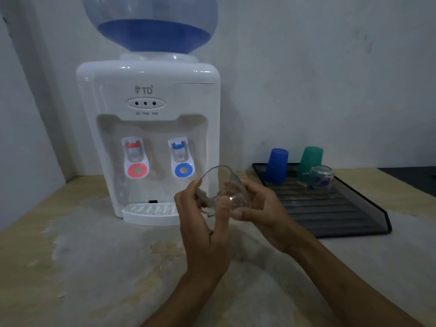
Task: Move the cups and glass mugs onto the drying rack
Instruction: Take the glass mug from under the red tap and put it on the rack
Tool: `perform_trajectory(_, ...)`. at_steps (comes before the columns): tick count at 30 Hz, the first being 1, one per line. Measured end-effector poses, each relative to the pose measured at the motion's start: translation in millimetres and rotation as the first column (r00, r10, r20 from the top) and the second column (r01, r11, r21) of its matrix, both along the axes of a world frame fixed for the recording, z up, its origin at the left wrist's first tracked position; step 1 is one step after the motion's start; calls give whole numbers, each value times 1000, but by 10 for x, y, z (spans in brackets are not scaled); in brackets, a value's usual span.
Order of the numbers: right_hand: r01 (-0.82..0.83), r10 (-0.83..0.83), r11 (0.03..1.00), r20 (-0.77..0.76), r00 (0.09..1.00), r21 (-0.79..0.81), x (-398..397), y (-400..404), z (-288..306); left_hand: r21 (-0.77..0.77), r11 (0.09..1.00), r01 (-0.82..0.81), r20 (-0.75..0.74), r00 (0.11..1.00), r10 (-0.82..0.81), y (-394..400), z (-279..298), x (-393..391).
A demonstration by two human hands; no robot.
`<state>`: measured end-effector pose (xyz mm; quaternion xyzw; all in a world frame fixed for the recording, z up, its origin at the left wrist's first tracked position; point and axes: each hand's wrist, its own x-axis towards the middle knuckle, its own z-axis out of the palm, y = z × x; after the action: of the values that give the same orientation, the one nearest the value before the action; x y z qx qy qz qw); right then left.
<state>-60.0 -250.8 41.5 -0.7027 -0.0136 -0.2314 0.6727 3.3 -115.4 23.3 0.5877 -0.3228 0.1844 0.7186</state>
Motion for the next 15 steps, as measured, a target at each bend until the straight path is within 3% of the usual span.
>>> perform_trajectory(3, 58, -75, 979, 82, 994, 197, -8, -112, 25, 62, 996, 58, -29, 998, -56, -31, -32, -18)
perform_trajectory(6, 313, -355, 918, 153, 922, 245, -30, -261, 50, 171, 981, 95, -11, 996, -94, -53, -125, -21)
perform_trajectory(9, 649, -664, 748, 189, 724, 141, -106, -443, 48, 303, 942, 143, 20, 988, -156, -66, -221, -11)
perform_trajectory(11, 814, -791, 580, 219, 571, -27, -172, -633, -10, 352, 921, 166, 35, 981, -190, -77, -247, -5)
perform_trajectory(13, 881, -848, 412, 254, 464, -233, -228, -815, -95, 375, 912, 166, 44, 979, -197, -81, -257, 5)
perform_trajectory(15, 880, -860, 314, 285, 423, -356, -274, -926, -165, 396, 902, 169, 40, 979, -201, -87, -276, 14)
